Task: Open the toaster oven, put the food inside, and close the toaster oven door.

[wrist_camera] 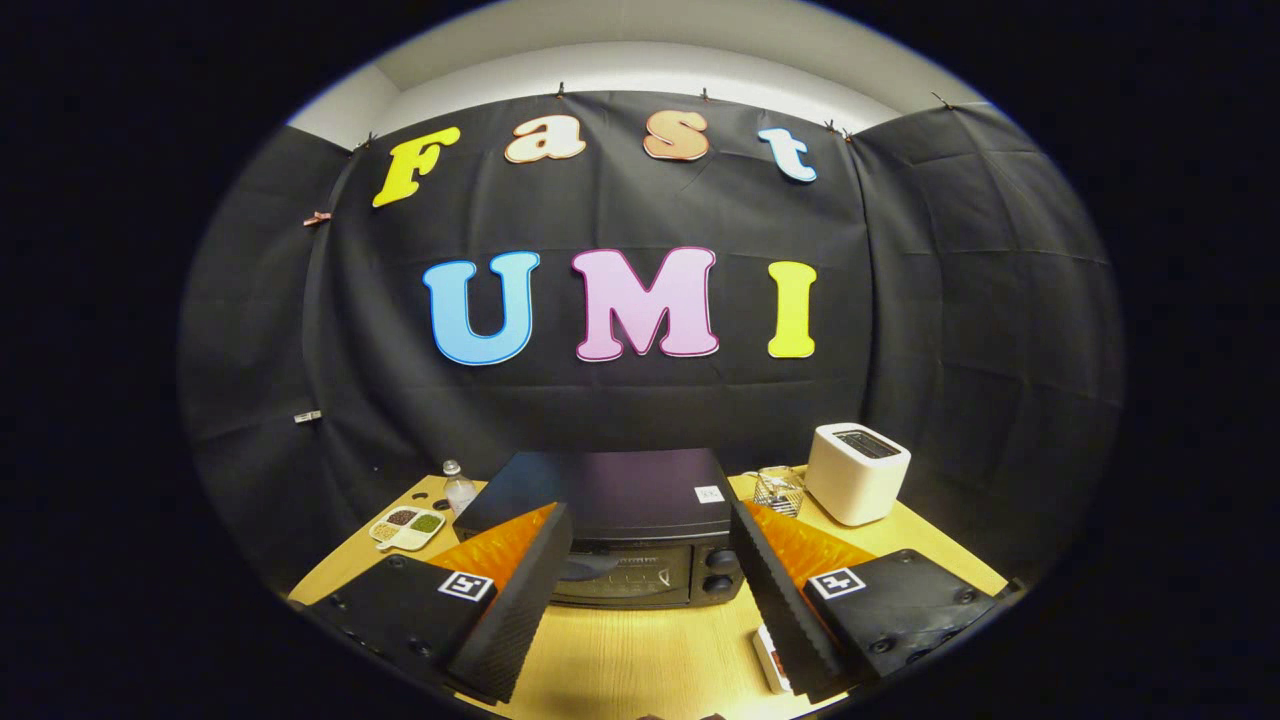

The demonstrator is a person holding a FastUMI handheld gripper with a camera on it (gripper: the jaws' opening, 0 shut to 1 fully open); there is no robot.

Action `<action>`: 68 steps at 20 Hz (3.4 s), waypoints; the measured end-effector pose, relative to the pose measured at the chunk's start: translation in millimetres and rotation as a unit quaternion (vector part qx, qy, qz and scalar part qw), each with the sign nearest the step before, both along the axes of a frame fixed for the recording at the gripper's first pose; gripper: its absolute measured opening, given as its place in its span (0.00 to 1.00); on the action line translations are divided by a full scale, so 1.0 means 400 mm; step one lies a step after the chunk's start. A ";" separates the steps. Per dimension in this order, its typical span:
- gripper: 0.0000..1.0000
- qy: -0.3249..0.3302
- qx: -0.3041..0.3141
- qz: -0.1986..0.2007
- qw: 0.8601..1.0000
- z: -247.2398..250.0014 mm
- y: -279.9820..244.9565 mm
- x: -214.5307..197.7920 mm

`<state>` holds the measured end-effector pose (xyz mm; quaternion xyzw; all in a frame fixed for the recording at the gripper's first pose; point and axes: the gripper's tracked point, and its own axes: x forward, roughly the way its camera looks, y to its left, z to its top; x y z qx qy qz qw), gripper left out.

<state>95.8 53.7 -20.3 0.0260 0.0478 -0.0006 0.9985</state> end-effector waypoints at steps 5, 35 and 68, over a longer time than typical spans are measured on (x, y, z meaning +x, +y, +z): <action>0.98 0.047 0.003 0.017 0.999 -0.087 0.083 0.095; 0.98 0.150 0.027 0.038 0.988 -0.413 0.189 0.048; 0.99 0.192 0.032 0.050 0.980 -0.277 -0.249 -0.169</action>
